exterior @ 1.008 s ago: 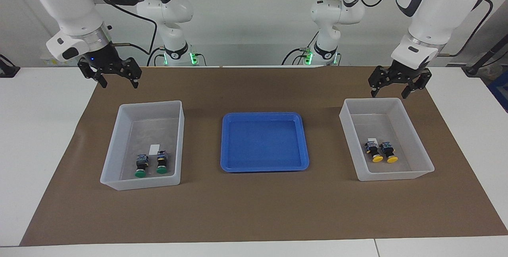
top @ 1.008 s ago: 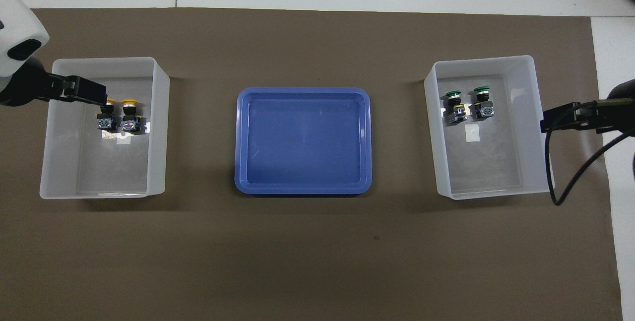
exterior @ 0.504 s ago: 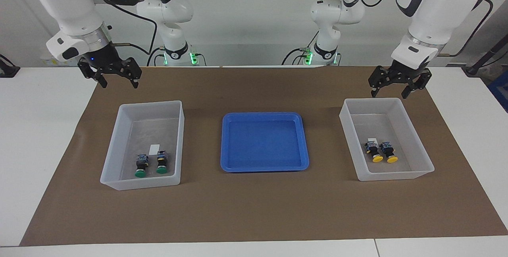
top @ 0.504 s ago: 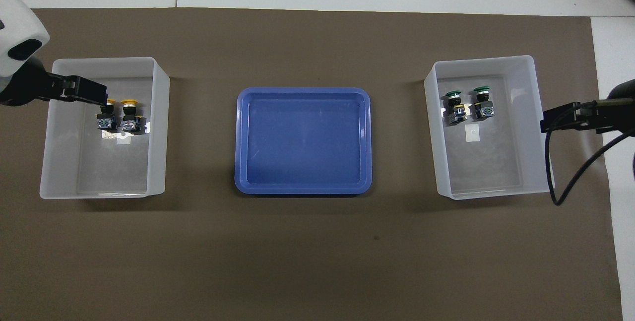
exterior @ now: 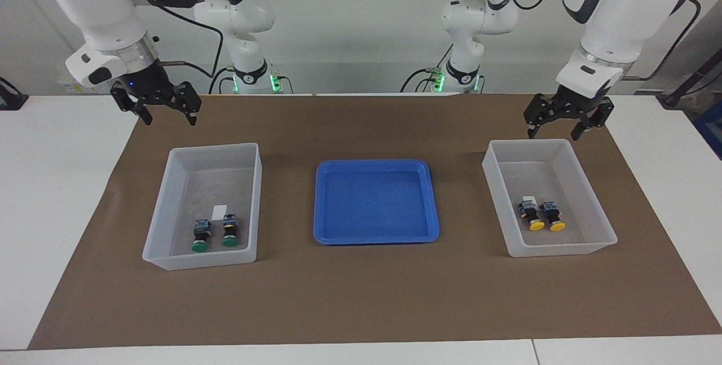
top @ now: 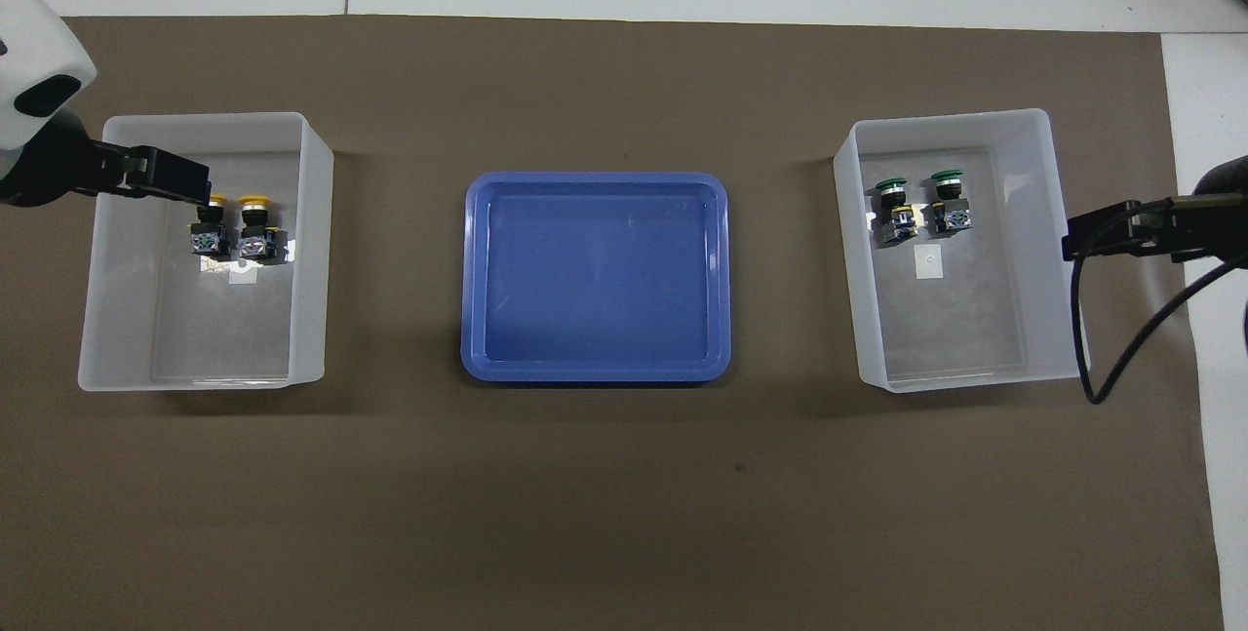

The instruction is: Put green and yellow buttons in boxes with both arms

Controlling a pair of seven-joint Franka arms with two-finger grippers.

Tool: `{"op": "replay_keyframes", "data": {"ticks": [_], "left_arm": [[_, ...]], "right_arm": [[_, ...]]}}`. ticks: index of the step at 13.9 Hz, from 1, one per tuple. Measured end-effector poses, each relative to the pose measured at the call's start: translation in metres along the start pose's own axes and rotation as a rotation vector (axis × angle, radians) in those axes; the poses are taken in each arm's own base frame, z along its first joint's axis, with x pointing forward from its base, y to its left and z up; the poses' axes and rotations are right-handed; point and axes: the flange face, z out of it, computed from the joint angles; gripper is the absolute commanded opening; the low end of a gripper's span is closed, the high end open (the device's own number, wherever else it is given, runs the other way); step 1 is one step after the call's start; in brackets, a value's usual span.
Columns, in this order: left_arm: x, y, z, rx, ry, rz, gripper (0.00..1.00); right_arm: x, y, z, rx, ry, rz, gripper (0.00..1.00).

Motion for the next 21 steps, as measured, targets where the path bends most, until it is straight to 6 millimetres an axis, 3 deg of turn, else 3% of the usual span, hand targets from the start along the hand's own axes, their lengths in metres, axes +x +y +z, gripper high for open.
{"op": "replay_keyframes", "data": {"ticks": [21], "left_arm": [[0.0018, -0.0009, 0.0005, 0.000, 0.017, -0.102, 1.00]], "right_arm": [[0.0000, 0.0000, 0.0000, 0.000, 0.000, 0.000, 1.00]]}}
